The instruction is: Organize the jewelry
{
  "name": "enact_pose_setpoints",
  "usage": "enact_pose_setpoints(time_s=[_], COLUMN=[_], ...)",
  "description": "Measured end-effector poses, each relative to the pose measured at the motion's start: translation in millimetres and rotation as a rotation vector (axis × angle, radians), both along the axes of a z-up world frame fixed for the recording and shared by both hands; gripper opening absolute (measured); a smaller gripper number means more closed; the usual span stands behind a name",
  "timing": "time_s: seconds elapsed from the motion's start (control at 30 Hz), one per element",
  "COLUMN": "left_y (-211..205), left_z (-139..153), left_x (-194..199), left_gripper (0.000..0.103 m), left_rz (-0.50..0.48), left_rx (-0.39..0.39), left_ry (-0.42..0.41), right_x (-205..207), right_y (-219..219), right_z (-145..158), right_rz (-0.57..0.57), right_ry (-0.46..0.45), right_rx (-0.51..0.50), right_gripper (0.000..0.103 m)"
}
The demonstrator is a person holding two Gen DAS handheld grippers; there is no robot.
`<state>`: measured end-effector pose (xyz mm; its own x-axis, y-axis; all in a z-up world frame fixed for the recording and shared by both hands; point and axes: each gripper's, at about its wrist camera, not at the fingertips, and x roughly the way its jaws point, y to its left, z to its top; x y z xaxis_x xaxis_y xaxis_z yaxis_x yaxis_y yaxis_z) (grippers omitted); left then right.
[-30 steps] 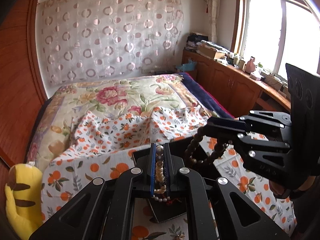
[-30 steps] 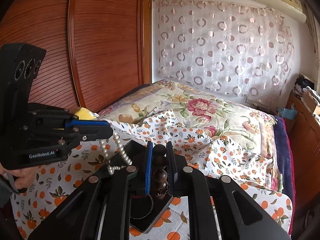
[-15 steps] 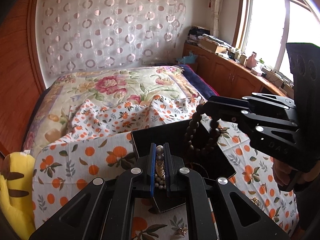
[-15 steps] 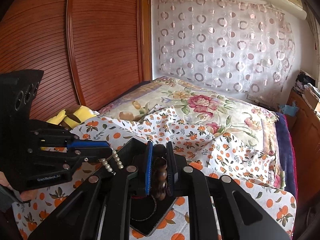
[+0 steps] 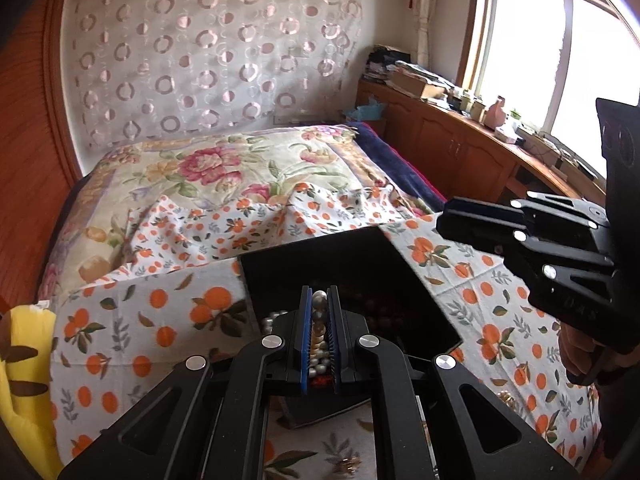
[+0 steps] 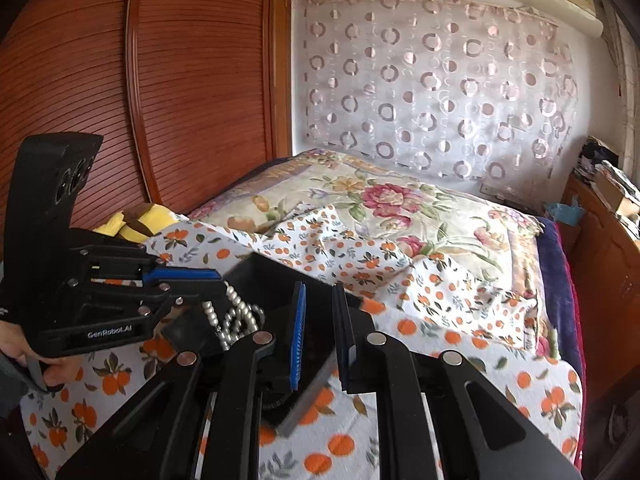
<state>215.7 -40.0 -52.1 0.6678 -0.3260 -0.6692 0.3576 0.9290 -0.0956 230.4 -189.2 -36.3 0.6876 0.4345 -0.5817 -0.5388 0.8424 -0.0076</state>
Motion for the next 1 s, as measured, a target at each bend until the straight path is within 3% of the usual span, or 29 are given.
enact_pose_setpoints(time_s=[0.5,0.87,1.0], left_y=[-24,-18,-16], left_z=[20,-26,-41], left_x=[-42,-96,-111], left_gripper=[0.01,0.012,0.024], left_rz=[-0.059,-0.066,-0.058], left_rx=[0.007,0.016,0.017], left_ry=[-0.054,0.041,0.074], right_x=[-49,-105,-130], right_y=[-47,-60,-59], right_z=[-26,-57,-71], right_rz=[-0.083,-0.113,-0.12], right_ry=[0.045,0.126,0.146], right_rx=[0.007,0.027,0.024], right_gripper=[0.015,0.015,0.015])
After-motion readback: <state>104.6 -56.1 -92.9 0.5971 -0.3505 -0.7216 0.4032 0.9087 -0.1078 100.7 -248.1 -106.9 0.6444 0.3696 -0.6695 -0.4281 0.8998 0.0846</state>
